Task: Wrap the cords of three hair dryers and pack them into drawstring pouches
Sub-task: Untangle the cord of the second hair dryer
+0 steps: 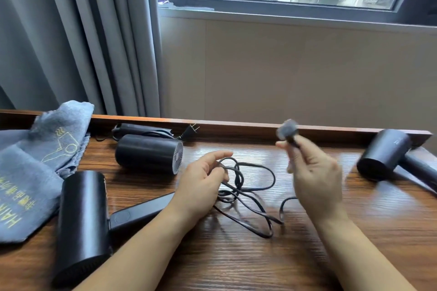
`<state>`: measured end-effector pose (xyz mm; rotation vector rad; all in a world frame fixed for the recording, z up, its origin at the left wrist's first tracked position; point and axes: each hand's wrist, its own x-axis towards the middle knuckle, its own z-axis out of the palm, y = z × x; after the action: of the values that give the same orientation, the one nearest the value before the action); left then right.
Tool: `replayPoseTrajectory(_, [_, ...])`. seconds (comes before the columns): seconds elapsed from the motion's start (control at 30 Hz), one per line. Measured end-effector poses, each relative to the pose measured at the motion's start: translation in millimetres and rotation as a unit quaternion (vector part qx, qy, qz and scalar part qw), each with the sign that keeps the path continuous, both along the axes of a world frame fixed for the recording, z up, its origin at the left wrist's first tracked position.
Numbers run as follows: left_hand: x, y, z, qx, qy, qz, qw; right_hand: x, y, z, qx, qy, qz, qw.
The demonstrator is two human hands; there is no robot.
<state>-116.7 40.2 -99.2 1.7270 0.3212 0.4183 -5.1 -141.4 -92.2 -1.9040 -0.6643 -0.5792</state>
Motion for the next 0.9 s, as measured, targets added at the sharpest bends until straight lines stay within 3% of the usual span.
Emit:
replayPoseTrajectory(0.17, [-0.6,-1.6,3.7,-0.079,-0.032,-0.013,0.996,28.3,-2.3,-3.9,0.172,0.270,0.001,0.947])
replayPoseTrajectory(0.23, [-1.7,-1.6,6.0,-0.118,-0.053,-0.018,0.991,27.4,-2.2,-4.3,0.111,0.302,-0.026,0.947])
replayPoseTrajectory(0.3, [-2.1,0.4,7.3,-0.149,-0.063,-0.011,0.987,20.4,-1.8,-0.4,0.035,0.252,-0.060,0.965])
replayPoseTrajectory(0.4, [-2.4,3.1,9.6,-0.191,-0.077,-0.005,0.978,5.0,-1.7,10.0,0.056,0.097,-0.062,0.992])
replayPoseTrajectory(0.5, [-1.5,4.5,11.0,-0.242,-0.086,-0.007,0.967,-3.0,0.0,12.1,0.035,-0.008,0.052,0.998])
replayPoseTrajectory(0.6, [-1.4,7.1,12.7,-0.305,-0.108,-0.015,0.946,-10.0,6.9,5.9,-0.150,0.051,0.175,0.972])
replayPoseTrajectory(0.7, [-0.9,9.9,13.1,-0.357,-0.125,-0.013,0.926,-6.3,7.9,-4.6,-0.335,0.117,0.169,0.920])
replayPoseTrajectory(0.83, [-2.5,8.9,15.0,-0.369,-0.135,-0.020,0.919,-5.4,5.3,-2.7,-0.249,0.021,0.119,0.961])
replayPoseTrajectory(0.9, [-4.0,6.1,17.6,-0.370,-0.130,-0.034,0.919,-6.7,4.8,1.4,-0.175,0.018,0.081,0.981])
